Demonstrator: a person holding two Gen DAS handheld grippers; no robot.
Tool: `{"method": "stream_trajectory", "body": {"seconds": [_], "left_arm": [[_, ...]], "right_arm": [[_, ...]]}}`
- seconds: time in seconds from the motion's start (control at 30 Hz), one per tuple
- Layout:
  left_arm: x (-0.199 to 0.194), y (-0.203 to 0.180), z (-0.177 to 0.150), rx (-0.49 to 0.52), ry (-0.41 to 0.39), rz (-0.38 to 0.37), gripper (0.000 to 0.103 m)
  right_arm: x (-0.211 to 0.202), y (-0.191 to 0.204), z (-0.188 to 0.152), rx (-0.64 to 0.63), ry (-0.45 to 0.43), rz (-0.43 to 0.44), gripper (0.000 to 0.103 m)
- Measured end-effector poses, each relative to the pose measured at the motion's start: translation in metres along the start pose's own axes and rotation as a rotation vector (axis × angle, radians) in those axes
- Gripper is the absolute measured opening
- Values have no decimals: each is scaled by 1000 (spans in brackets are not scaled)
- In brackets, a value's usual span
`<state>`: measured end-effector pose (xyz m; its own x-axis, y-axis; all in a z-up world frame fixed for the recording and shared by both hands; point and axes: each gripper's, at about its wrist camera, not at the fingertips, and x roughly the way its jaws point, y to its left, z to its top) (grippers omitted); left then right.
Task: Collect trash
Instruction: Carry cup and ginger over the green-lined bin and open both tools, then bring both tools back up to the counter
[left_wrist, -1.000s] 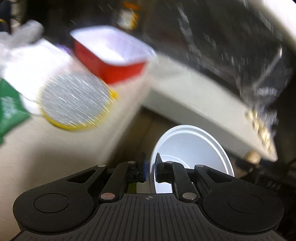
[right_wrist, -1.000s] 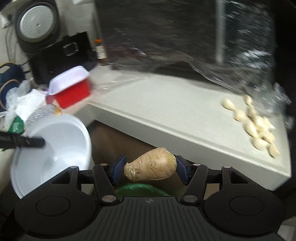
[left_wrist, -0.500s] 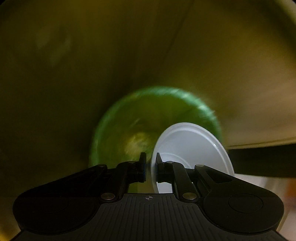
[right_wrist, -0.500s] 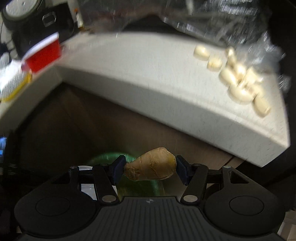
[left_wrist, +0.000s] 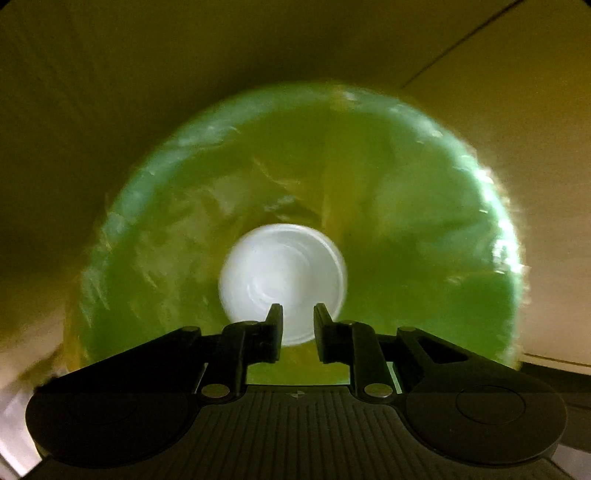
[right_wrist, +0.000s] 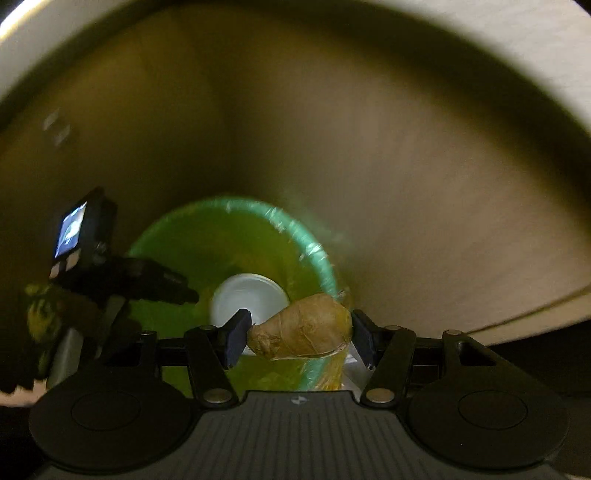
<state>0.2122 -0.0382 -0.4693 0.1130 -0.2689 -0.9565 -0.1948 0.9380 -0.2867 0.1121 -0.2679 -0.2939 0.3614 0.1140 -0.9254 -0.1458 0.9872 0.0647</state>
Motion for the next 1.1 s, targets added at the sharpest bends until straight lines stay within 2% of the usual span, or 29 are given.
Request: {"method": "stream_trajectory", "body": {"seconds": [0.1,0.2,0.3,0.43,0.57,0.63,0.77,0.97,1.1], "left_arm": [[-15,16,-3,-42,-66,-7,21],[-48,33,-19,-99,-91,-31,21],[-88,43,-39,-104,-103,-49,21],[-122,53,-62,-109,-116,-82,21],[-140,44,-77,-105,-134,-118,21],[-154,39,-78,-93,-151,-149,21],[-185,18,-69,-1,-196,-196,21],[-279,-7,-48,102,-297,-261,21],[-359,-5,-25,99,-459,-280,21]], "right_arm": [[34,13,1,-59,36,25,59],[79,29,3,-74,100,74,59],[126,50,7,-87,169,121,59],[178,71,17,-122,202,147,59],[205,77,28,-123,261,170,64],[203,73,34,-99,285,185,69],[174,53,50,-12,302,189,70],[70,28,75,99,167,189,70],[-10,24,95,89,34,141,72]]}}
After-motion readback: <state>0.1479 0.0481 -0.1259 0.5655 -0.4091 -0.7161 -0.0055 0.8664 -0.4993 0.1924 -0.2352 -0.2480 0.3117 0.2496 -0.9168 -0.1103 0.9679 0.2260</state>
